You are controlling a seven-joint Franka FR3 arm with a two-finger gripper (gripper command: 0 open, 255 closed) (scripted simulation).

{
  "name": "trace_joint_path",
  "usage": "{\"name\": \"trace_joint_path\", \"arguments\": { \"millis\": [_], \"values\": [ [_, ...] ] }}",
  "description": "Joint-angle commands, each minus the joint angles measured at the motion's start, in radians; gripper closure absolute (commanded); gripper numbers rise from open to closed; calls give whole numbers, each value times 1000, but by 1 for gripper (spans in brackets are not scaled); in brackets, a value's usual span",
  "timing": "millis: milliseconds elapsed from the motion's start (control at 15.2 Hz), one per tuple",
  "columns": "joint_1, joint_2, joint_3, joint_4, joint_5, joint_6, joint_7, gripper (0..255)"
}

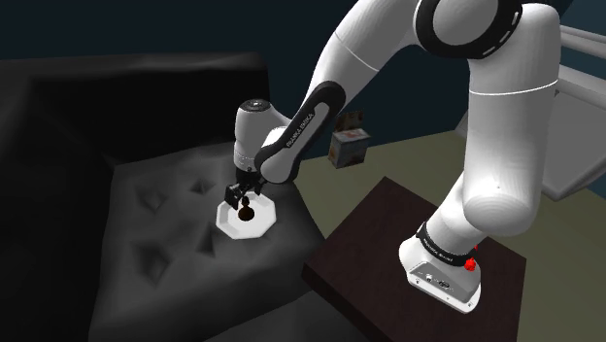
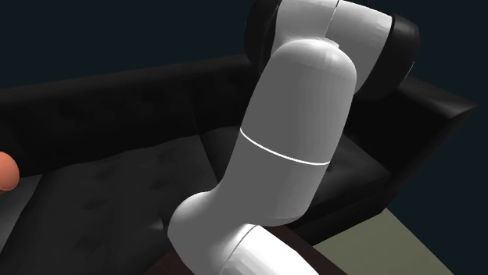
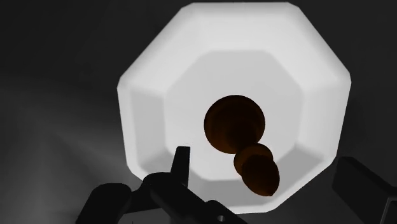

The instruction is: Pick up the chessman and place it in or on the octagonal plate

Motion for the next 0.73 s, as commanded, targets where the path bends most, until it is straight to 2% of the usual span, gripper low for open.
{"name": "trace_joint_path", "arguments": {
  "millis": [0,132,660],
  "values": [
    [-25,-55,27,-18,25,-37,-20,0],
    [-51,-115,56,-32,58,-81,-43,0],
    [-50,-115,55,-32,58,-81,-44,0]
  ]
}}
